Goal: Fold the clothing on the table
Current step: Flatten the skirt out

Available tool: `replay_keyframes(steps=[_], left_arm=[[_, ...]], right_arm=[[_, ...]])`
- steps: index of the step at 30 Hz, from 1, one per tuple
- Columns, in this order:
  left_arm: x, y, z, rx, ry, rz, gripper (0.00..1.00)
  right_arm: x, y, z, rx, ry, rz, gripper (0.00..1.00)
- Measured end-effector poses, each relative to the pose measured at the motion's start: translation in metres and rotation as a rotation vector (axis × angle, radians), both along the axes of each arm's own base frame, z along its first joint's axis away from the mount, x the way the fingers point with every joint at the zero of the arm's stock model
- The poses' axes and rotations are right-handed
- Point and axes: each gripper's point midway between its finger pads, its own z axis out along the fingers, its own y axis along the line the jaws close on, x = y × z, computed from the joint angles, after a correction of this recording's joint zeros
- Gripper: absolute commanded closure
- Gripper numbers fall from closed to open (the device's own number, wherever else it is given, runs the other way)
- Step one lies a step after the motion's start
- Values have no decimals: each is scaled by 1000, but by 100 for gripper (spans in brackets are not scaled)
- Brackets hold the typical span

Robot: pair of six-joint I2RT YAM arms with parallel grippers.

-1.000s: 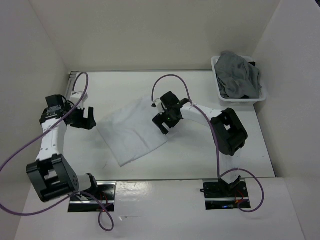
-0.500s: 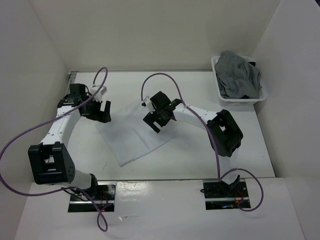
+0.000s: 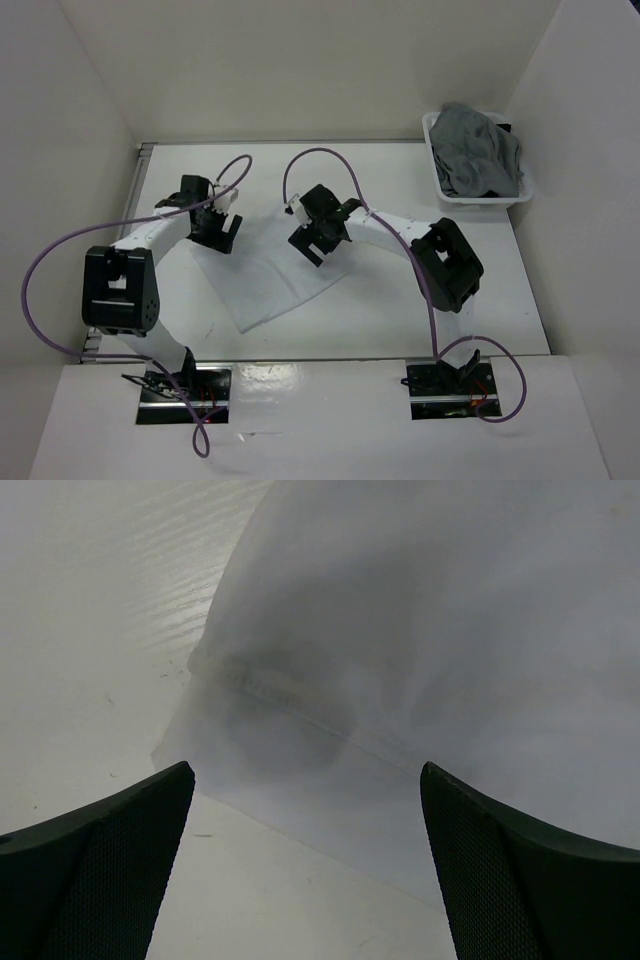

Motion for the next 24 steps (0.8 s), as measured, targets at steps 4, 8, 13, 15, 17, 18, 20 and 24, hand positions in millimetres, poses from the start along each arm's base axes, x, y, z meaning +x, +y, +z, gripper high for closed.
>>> replay_keyframes(steps=[4, 8, 13, 15, 17, 18, 20, 24], left_arm=[[-1, 4, -26, 81, 31, -3, 0], [1, 5, -40, 151, 38, -23, 0], [3, 4, -38, 215, 20, -28, 0], [3, 3, -37, 245, 4, -31, 0], [3, 3, -36, 278, -13, -34, 0], [3, 2, -35, 285, -17, -35, 0], [2, 1, -35, 313, -30, -38, 0], [0, -2, -32, 351, -54, -58, 0]], right_arm=[[-3, -4, -4, -14, 9, -2, 1], [-13, -14, -15, -49, 43, -4, 1], [-29, -27, -29, -90, 96, -2, 1], [-31, -29, -28, -92, 95, 0, 1], [-33, -32, -29, -97, 97, 1, 1], [-34, -33, -29, -100, 95, 0, 1], [-33, -33, -29, -101, 91, 0, 1], [-30, -35, -28, -112, 70, 2, 1]])
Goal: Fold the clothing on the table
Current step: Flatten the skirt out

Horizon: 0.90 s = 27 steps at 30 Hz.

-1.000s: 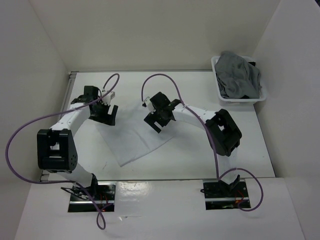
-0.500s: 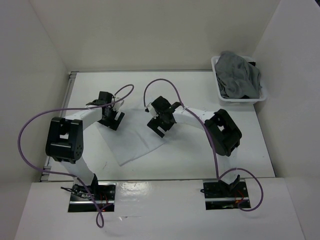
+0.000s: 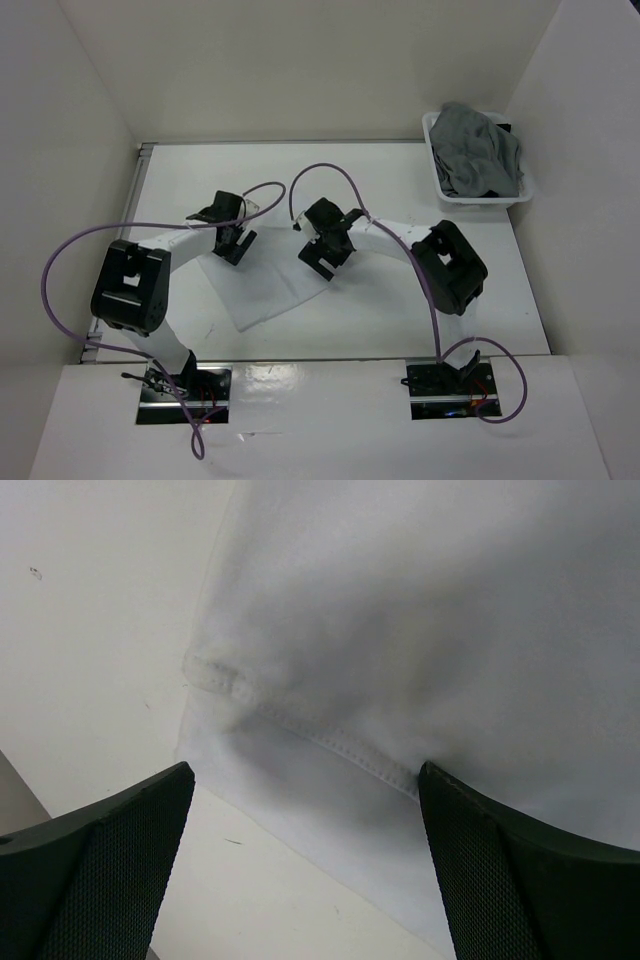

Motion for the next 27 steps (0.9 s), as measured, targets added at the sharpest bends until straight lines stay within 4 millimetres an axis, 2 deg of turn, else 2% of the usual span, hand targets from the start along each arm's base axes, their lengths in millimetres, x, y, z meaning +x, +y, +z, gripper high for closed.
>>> replay_keyframes(steps=[3, 5, 13, 17, 23, 27], left_arm=[[-2, -1, 1, 20, -1, -12, 0], [-5, -1, 1, 26, 10, -18, 0], [-18, -5, -1, 36, 65, -65, 0], [-29, -13, -2, 9, 116, -115, 0], [-57, -35, -6, -45, 237, -213, 0], [-68, -49, -4, -77, 286, -261, 0]], right_arm=[[6, -1, 1, -11, -19, -3, 1], [18, -1, 1, -15, -35, -16, 1], [92, -16, 7, 9, -129, -146, 1], [122, -15, 9, 20, -168, -181, 1], [148, -3, 11, 29, -212, -186, 1], [161, 4, 13, 39, -235, -189, 1]])
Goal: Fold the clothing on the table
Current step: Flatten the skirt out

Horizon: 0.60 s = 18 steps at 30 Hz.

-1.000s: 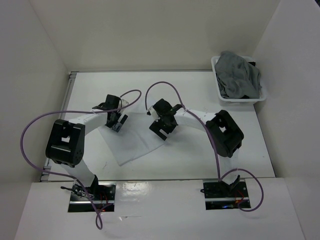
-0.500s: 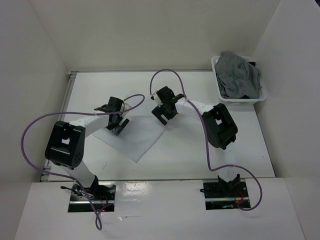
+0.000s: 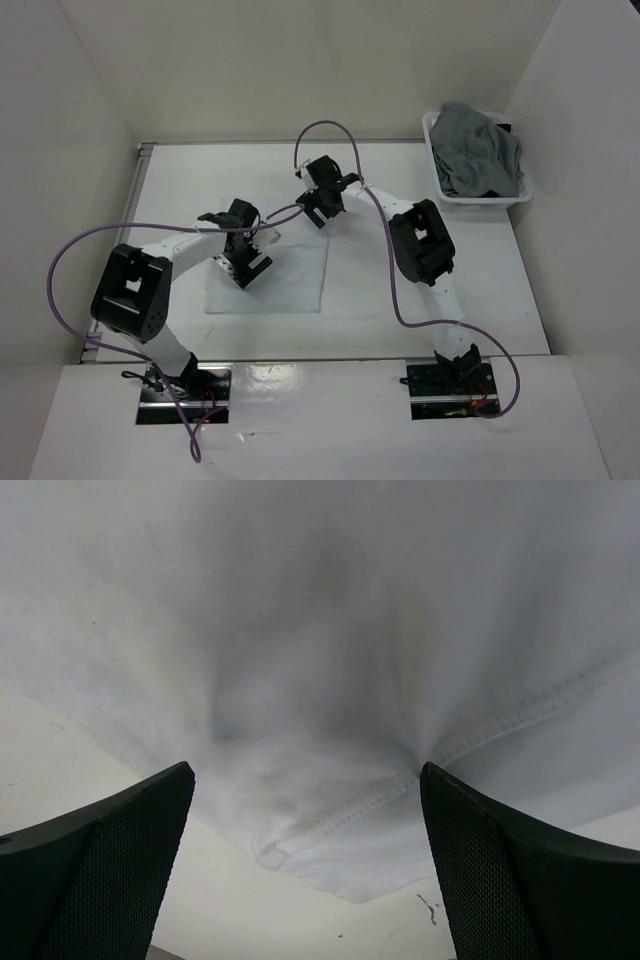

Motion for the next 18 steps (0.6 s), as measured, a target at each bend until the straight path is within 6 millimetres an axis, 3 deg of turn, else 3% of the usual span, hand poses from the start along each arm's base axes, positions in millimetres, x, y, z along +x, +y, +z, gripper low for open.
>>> replay_keyframes(steps=[11, 14, 18], left_arm=[[-9, -21, 14, -53, 57, -45, 0], [1, -31, 35, -96, 13, -34, 0], [15, -38, 98, -205, -147, 15, 0]], right_arm=[[8, -4, 2, -11, -25, -19, 1], [1, -12, 4, -16, -18, -26, 1], [-23, -23, 23, -4, 21, -22, 1]])
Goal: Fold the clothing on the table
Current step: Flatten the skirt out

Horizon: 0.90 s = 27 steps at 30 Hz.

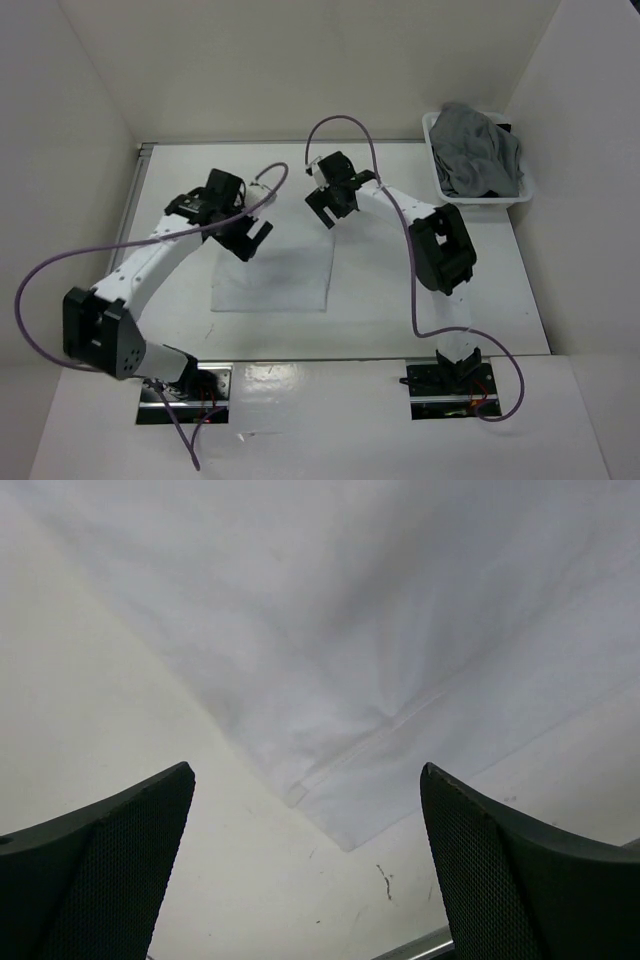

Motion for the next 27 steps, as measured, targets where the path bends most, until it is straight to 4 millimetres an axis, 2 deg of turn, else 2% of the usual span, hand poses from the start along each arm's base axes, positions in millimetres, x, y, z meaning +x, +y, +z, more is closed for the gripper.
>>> replay_keyframes(steps=[3, 4, 5, 7, 10, 13, 16, 18, 21, 24, 27], left_arm=[[6, 10, 59, -84, -170, 86, 0], [5, 17, 77, -106, -228, 118, 0], [3, 22, 86, -121, -257, 143, 0], [0, 33, 101, -148, -307, 203, 0], [-1, 46, 98, -164, -303, 281, 0], [1, 64, 77, -170, -249, 379, 0], [3, 85, 62, -183, -210, 473, 0], [3, 99, 56, -198, -202, 526, 0], [4, 115, 50, -226, -196, 589, 0], [6, 122, 49, -243, -195, 615, 0], [7, 121, 49, -256, -196, 610, 0]], right_arm=[[-14, 11, 39, 74, -29, 30, 1], [-22, 22, 57, 109, -48, 57, 1], [-26, 28, 66, 126, -59, 72, 1], [-45, 56, 86, 169, -83, 140, 1], [-74, 95, 85, 189, -64, 242, 1], [-107, 131, 54, 165, 6, 340, 1], [-127, 146, 21, 128, 71, 393, 1], [-131, 148, 5, 111, 100, 400, 1], [-125, 148, -3, 100, 111, 394, 1], [-113, 159, 7, 123, 83, 400, 1], [-102, 171, 21, 158, 53, 411, 1]])
